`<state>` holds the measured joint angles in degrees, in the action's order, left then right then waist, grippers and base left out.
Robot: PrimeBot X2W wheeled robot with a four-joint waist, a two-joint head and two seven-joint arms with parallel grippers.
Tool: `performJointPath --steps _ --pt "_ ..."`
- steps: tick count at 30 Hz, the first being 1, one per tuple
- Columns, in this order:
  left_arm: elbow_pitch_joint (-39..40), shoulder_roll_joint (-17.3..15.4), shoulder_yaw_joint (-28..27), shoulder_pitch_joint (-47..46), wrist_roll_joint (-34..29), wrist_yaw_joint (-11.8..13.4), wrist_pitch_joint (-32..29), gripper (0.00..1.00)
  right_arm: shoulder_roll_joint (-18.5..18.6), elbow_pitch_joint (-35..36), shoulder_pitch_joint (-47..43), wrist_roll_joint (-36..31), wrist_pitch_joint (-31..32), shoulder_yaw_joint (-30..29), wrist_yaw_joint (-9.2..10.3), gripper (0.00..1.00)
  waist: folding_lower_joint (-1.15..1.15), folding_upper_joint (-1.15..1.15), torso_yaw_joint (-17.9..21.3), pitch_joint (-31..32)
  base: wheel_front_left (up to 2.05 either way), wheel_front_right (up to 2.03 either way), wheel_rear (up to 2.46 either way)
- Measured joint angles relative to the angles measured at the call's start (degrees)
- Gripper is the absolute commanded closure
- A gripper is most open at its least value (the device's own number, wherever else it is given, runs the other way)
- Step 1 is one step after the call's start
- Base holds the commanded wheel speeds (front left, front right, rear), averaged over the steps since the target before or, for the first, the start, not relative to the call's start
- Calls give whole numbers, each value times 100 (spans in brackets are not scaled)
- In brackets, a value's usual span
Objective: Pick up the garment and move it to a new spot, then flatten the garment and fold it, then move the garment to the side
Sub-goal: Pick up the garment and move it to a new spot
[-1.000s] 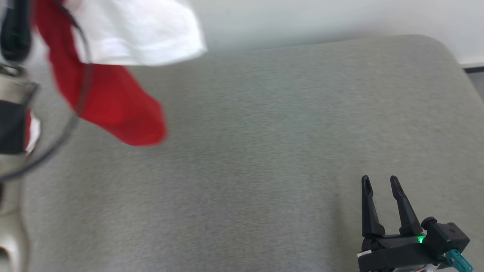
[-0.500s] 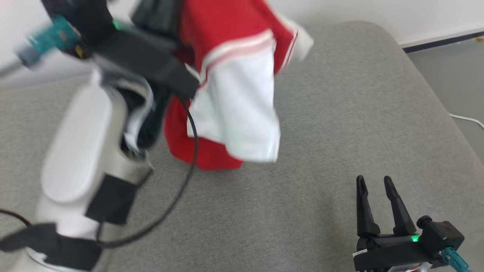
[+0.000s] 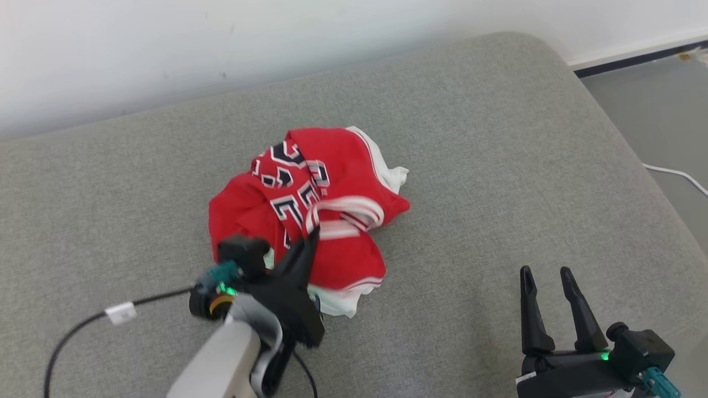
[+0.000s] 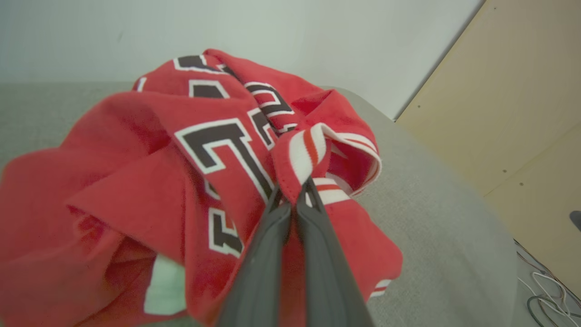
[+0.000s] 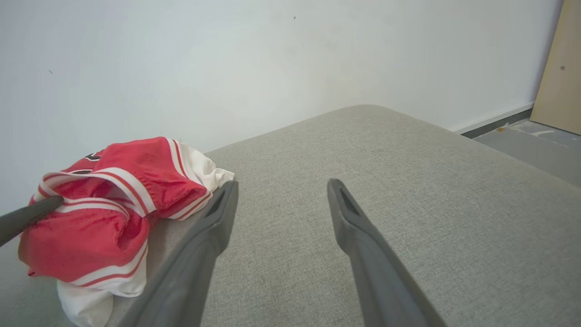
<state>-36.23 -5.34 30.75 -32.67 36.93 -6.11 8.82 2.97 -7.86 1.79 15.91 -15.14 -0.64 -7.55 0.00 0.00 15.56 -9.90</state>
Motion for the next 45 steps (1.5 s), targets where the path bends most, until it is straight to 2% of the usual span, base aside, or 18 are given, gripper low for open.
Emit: performJointPath --steps 1,2,3,10,18,25,28,33,41,45 --pt "-120 19 76 55 -12 -16 68 100 -1 2 -20 -20 0 0 0 0 0 0 -15 18 0 0 0" --pt "-120 19 76 55 -12 -16 68 53 -1 2 -20 -20 0 0 0 0 0 0 -15 18 0 0 0" --pt "-187 43 120 74 -24 -42 188 0 -3 0 -52 -41 1 -15 0 0 0 0 -37 33 0 0 0" --pt "144 122 91 71 -125 -94 583 0 -4 9 -249 -99 1 -71 0 0 0 0 -260 229 0 0 0" --pt "1546 -258 -834 680 -776 160 623 0 -3 75 -441 -138 1 -70 0 0 0 0 -588 534 0 0 0" --pt "2252 -742 -1585 1401 -1708 435 623 0 -3 160 -460 -141 0 -87 0 0 0 0 -938 668 0 0 0" --pt "2505 -769 -1896 1765 -1949 494 623 0 -3 165 -477 -144 1 -75 0 0 -1 0 -1078 701 0 0 0" --pt "2814 -633 -2320 2409 -2183 460 623 0 -4 167 -530 -144 0 -65 0 0 0 0 -1264 755 0 0 0" --pt "3206 -118 -2878 3280 -2687 300 624 0 -5 163 -572 -158 1 -57 0 0 0 0 -1417 823 0 0 0" --pt "3316 48 -2971 3538 -2806 112 623 0 -4 151 -592 -192 1 -53 0 0 0 0 -1434 842 0 0 0"
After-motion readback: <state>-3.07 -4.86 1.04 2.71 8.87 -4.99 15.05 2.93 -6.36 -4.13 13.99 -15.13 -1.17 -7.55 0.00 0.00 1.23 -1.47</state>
